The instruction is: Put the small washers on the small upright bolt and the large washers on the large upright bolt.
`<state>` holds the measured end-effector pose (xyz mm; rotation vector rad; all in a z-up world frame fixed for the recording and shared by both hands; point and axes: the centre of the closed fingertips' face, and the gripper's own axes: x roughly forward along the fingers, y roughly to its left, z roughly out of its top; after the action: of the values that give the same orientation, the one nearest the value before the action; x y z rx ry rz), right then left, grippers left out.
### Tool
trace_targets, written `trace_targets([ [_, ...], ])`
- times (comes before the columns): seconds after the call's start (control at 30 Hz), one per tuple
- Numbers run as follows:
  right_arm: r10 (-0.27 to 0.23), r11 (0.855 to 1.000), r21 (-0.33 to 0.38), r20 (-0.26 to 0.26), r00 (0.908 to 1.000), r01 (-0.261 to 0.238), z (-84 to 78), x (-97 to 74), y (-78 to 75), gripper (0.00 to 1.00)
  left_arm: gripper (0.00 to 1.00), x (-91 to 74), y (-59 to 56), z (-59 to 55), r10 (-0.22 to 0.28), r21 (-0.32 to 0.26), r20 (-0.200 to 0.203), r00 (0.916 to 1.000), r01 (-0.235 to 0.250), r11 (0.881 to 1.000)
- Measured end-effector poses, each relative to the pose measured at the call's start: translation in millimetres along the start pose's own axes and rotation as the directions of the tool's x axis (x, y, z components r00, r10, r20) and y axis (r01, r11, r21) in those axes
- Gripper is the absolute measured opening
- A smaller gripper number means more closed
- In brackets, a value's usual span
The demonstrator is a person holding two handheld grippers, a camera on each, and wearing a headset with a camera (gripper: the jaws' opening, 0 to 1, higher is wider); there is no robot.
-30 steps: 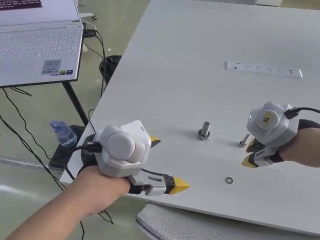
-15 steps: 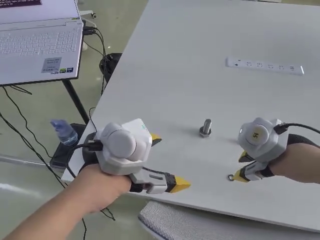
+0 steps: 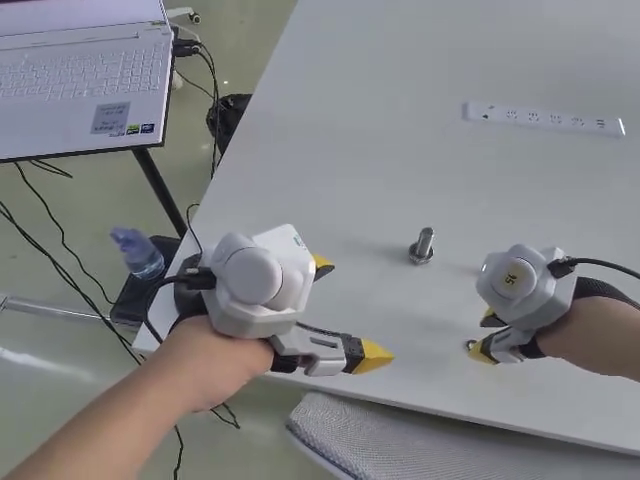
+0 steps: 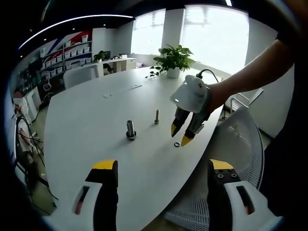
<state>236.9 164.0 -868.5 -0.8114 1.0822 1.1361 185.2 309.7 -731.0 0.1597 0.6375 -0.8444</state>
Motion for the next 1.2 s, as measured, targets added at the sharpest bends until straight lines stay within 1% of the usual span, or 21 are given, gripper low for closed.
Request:
trace_targets([
  [0.07,0.002,1.000,0.000,-0.002,1.0000,-0.002,-0.4,0.7,0.8,0.28,0.76,-0.1,0.8,0.0,-0.001,-0.008,0.005,1.0000,0.001,1.000],
  [0.13,0.004,1.000,0.001,-0.007,1.0000,-0.004,-1.0,1.1,2.1,0.27,0.75,0.0,1.5,-1.2,-0.001,-0.002,-0.002,1.0000,0.001,1.000],
  [0.2,0.005,1.000,-0.001,-0.011,0.9999,-0.005,-2.1,2.6,2.8,0.24,0.75,0.4,1.9,-2.0,-0.003,-0.004,-0.004,1.0000,0.003,1.000],
  [0.37,0.003,1.000,0.002,-0.016,0.9999,-0.003,-4.5,6.9,4.6,0.22,0.75,0.3,3.0,-2.5,-0.003,-0.005,-0.003,1.0000,0.003,1.000],
  [0.43,-0.002,1.000,0.004,-0.021,0.9998,0.002,-6.5,8.3,4.5,0.21,0.74,0.3,3.6,-3.0,-0.002,-0.007,-0.004,1.0000,0.002,1.000],
  [0.47,-0.012,1.000,0.005,-0.009,0.9999,0.012,-4.7,7.4,2.9,0.19,0.74,0.2,4.0,-3.4,-0.002,-0.006,-0.005,1.0000,0.002,1.000],
  [0.57,-0.015,1.000,0.016,-0.006,0.9999,0.015,-5.3,7.8,2.2,0.18,0.74,-0.2,4.0,-3.8,-0.003,-0.011,-0.001,1.0000,0.003,1.000],
  [0.77,-0.041,0.999,0.000,-0.010,0.9991,0.041,-4.9,8.4,4.7,0.18,0.74,-1.3,4.4,-6.9,-0.004,-0.013,-0.004,1.0000,0.004,1.000],
  [0.9,-0.046,0.999,-0.009,-0.010,0.9989,0.046,-3.4,8.7,7.9,0.15,0.73,-2.0,5.7,-7.7,-0.003,-0.014,-0.005,1.0000,0.003,1.000],
  [1.1,-0.032,0.999,-0.006,-0.020,0.9993,0.032,-3.6,8.6,5.5,0.15,0.72,-1.8,6.6,-10.1,-0.003,-0.019,-0.006,1.0000,0.003,1.000],
  [1.2,-0.018,1.000,0.010,-0.017,0.9997,0.019,-3.5,8.4,4.4,0.14,0.72,-2.2,7.1,-10.2,-0.001,-0.023,-0.004,1.0000,0.000,1.000],
])
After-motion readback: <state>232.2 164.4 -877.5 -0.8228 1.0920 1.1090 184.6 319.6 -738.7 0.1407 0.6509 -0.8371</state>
